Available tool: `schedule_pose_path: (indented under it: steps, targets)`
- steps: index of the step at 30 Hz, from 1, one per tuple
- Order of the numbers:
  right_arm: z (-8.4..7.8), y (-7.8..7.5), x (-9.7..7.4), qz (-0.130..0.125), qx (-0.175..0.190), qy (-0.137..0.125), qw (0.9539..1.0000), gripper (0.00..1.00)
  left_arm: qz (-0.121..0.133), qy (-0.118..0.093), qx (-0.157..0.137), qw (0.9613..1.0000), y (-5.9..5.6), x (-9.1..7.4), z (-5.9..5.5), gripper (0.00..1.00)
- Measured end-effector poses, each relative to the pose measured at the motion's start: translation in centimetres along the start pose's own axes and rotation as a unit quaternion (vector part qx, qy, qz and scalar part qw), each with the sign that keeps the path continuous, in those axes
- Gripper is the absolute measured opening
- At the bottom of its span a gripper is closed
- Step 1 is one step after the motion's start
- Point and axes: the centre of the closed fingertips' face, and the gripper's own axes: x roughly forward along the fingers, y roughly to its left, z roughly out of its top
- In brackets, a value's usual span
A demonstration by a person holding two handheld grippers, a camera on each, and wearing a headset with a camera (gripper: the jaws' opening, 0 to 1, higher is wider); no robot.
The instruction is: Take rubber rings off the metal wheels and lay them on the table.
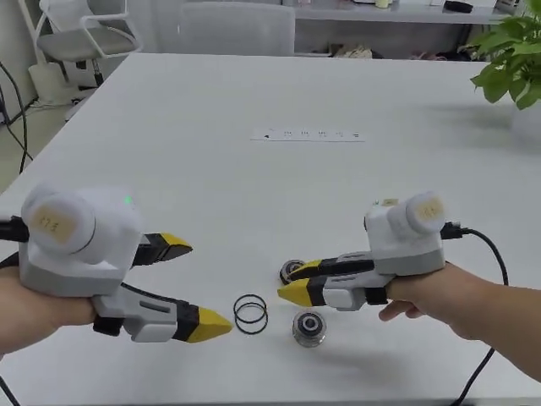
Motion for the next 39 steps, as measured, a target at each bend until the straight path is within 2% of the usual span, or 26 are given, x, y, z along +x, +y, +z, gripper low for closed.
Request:
schedule_pose_path:
  steps: [5,18,31,39]
  targets:
    - [0.4,-0.9,-1.1,-0.014,0.001,-0.013,0.9998,0.21,-0.007,0.001,0.005,1.0000,0.0,0.5,0.5,0.69]
    - [0.5,-2.7,-3.1,-0.045,-0.013,-0.021,0.9987,0.25,-0.015,-0.002,0.001,0.9999,0.8,1.7,1.5,0.68]
    - [0.0,-4.2,-3.8,-0.067,-0.033,-0.011,0.9971,0.28,-0.022,-0.002,0.008,0.9997,1.7,3.0,2.2,0.66]
    - [-0.2,-4.8,-3.7,-0.071,-0.044,-0.003,0.9965,0.29,-0.027,0.003,0.015,0.9995,2.2,4.0,2.3,0.65]
